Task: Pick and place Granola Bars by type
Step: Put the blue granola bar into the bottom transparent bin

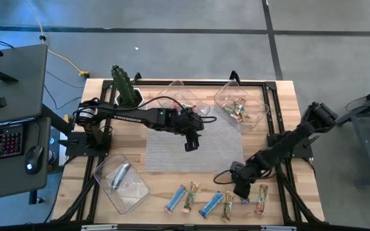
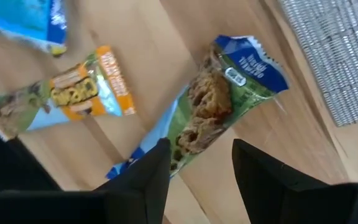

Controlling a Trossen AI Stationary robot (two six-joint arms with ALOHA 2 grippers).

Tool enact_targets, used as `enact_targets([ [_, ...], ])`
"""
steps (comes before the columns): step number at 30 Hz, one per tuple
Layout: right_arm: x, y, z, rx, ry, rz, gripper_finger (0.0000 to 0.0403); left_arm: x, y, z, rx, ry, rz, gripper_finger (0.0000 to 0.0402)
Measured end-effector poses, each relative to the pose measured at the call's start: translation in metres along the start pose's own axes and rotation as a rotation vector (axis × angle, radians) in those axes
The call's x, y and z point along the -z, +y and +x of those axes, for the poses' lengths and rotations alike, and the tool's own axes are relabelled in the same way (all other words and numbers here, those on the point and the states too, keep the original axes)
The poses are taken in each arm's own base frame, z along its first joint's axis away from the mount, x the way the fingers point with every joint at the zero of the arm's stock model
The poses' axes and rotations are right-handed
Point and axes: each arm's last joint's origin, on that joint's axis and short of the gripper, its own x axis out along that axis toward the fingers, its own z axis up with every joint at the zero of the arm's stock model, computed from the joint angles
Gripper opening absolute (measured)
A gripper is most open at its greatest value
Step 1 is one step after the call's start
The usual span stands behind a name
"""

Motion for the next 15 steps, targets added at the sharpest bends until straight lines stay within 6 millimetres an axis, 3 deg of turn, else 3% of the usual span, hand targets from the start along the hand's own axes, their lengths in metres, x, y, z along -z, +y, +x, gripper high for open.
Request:
enact_targets([
  [9,-0.004,-0.001,0.018,0.065,-0.012,0.094,0.0151,0.000,0.000,0.000,0.000,0.005,0.001,0.0162],
  [15,-0.004,-0.002,0.018,0.063,0.005,0.077,0.0101,0.003,0.001,0.000,-0.023,0.028,0.005,0.0162],
])
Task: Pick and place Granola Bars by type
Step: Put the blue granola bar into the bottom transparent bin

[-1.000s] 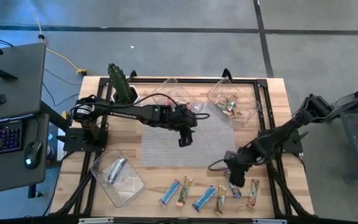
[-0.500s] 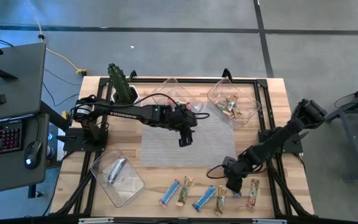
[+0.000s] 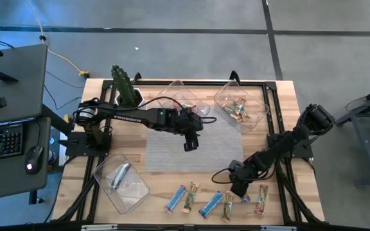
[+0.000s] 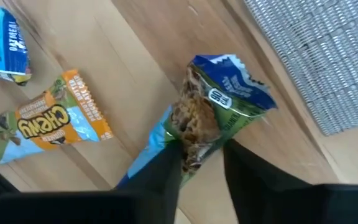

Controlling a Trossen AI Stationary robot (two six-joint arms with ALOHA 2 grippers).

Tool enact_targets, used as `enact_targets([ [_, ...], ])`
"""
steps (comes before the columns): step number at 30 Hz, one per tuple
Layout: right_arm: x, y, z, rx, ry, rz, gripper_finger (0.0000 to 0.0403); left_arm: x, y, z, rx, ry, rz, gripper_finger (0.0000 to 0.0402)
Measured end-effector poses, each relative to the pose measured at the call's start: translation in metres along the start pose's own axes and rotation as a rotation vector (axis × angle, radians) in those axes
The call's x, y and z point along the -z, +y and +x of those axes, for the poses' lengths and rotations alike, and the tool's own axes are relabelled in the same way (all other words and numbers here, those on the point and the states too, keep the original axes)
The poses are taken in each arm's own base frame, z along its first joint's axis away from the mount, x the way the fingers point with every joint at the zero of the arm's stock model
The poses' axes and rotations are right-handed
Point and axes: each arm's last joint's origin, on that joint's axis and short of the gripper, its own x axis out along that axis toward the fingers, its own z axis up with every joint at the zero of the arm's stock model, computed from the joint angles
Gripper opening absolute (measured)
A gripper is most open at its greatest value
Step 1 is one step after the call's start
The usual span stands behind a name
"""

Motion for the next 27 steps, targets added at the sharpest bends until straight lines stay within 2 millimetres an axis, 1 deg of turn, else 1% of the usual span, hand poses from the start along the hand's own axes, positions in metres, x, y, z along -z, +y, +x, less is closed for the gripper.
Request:
enact_targets([
  [4,0.001,0.002,-0.004,-0.038,0.005,-0.012,0.0045,0.000,0.001,0.000,-0.036,0.001,0.007,0.0162],
  [6,0.001,0.004,-0.006,-0.074,0.005,-0.027,0.0017,0.001,0.002,-0.004,-0.053,0.010,0.011,0.0162],
  [7,0.000,0.006,-0.007,-0.090,-0.002,-0.045,0.0010,0.000,0.003,-0.006,-0.063,0.005,0.010,0.0162],
  [10,-0.006,0.009,-0.012,-0.149,-0.034,-0.089,0.0009,0.000,0.007,-0.022,-0.117,0.035,0.021,0.0162],
  [14,-0.017,0.006,-0.021,-0.163,-0.090,-0.155,0.0003,-0.010,0.016,-0.053,-0.223,0.051,0.030,0.0162],
  [16,-0.025,0.004,-0.025,-0.163,-0.148,-0.200,0.0003,-0.018,0.019,-0.069,-0.250,0.041,0.029,0.0162],
  [19,-0.044,0.002,-0.034,-0.185,-0.272,-0.279,0.0002,-0.027,0.023,-0.092,-0.275,0.046,0.047,0.0162],
  [21,-0.058,0.001,-0.041,-0.194,-0.375,-0.362,0.0001,-0.034,0.027,-0.108,-0.297,0.036,0.046,0.0162],
  [22,-0.066,0.001,-0.046,-0.200,-0.441,-0.399,0.0002,-0.035,0.028,-0.117,-0.303,0.052,0.053,0.0162],
  [24,-0.083,0.000,-0.055,-0.195,-0.582,-0.472,0.0001,-0.042,0.031,-0.132,-0.317,0.018,0.041,0.0162],
  [27,-0.107,0.000,-0.071,-0.150,-0.837,-0.584,0.0001,-0.043,0.035,-0.155,-0.316,0.042,0.047,0.0162],
])
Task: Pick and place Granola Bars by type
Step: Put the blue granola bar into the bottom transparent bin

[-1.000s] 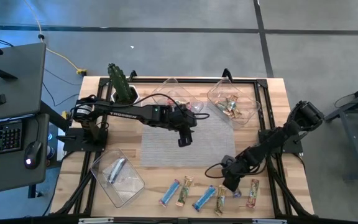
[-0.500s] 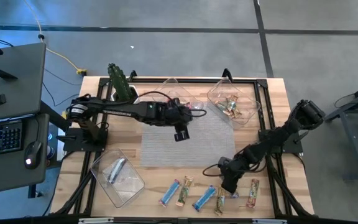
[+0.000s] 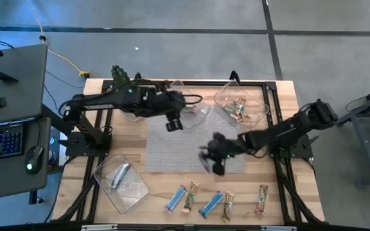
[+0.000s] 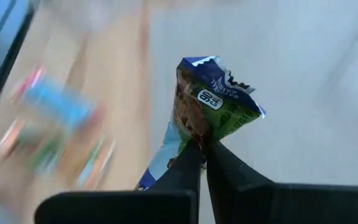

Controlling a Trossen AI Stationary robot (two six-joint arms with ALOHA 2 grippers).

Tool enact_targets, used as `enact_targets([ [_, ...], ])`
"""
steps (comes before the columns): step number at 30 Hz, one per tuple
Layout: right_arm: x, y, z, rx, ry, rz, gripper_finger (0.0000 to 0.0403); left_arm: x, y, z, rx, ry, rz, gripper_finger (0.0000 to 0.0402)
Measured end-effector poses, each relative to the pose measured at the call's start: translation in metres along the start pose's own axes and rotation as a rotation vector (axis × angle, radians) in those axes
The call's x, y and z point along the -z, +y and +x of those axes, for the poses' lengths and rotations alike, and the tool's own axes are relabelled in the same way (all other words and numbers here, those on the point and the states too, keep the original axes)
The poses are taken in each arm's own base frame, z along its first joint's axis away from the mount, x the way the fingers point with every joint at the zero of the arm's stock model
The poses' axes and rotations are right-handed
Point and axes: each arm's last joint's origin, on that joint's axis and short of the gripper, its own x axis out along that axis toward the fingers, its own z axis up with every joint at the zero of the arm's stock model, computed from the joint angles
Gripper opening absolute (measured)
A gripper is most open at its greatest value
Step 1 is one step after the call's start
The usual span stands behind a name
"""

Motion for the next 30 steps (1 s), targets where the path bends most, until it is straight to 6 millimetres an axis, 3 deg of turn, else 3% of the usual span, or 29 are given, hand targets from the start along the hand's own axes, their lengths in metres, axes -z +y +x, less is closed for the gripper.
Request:
enact_targets([
  [6,-0.043,-0.023,0.003,0.078,-0.399,-0.173,0.0001,-0.001,0.021,-0.036,-0.029,-0.007,-0.066,0.0162],
  [9,-0.058,-0.024,0.008,0.033,-0.539,-0.212,0.0000,0.001,0.026,-0.043,-0.073,-0.006,-0.076,0.0162],
  [21,-0.133,0.022,0.096,-0.226,-0.537,-0.402,0.0000,0.004,0.040,-0.045,-0.195,0.008,-0.089,0.0163],
  [25,-0.144,0.037,0.122,-0.363,-0.554,-0.449,0.0000,0.005,0.041,-0.044,-0.213,0.019,-0.084,0.0162],
  [30,-0.136,0.048,0.165,-0.467,-0.515,-0.484,0.0000,0.005,0.040,-0.044,-0.183,0.020,-0.102,0.0162],
])
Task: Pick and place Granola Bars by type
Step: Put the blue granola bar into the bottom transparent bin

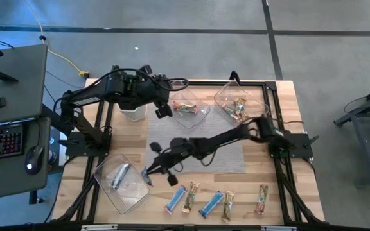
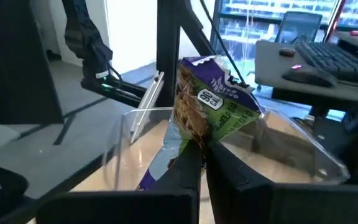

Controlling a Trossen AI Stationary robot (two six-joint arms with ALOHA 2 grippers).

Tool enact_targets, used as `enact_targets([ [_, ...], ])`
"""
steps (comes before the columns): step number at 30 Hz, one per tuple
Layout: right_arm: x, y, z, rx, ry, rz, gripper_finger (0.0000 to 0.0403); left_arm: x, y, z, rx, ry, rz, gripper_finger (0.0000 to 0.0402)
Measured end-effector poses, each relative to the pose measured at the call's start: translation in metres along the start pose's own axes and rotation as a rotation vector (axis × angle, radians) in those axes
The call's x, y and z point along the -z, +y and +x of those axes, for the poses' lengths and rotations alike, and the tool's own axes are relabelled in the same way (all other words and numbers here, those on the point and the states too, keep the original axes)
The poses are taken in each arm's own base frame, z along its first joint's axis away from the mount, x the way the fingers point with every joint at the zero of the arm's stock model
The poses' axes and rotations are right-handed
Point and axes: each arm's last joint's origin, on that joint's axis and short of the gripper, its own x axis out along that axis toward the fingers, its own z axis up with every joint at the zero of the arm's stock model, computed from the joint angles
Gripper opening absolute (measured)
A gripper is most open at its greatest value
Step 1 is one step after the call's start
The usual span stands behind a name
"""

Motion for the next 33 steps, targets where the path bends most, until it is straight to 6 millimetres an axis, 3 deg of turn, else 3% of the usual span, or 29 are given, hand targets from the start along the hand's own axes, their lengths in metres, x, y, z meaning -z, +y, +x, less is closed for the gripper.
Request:
enact_targets([
  [5,0.006,0.006,0.028,-0.010,-0.071,-0.102,0.0000,0.000,-0.001,0.000,0.045,0.008,-0.034,0.0162],
  [13,-0.005,0.022,0.040,0.029,-0.120,-0.253,0.0000,0.001,-0.002,0.000,0.050,0.011,-0.040,0.0163],
  [19,0.016,0.021,0.040,0.091,0.099,-0.215,0.0000,0.000,-0.002,0.000,0.066,0.013,-0.072,0.0162],
  [23,0.023,0.018,0.038,0.179,0.150,-0.247,0.0002,0.000,-0.002,0.000,0.067,0.011,-0.084,0.0162],
  [27,0.022,0.017,0.038,0.177,0.146,-0.242,0.0022,0.000,-0.002,0.000,0.068,0.011,-0.092,0.0163],
  [33,0.022,0.018,0.038,0.172,0.145,-0.245,0.0086,0.000,-0.002,0.000,0.069,0.012,-0.092,0.0162],
])
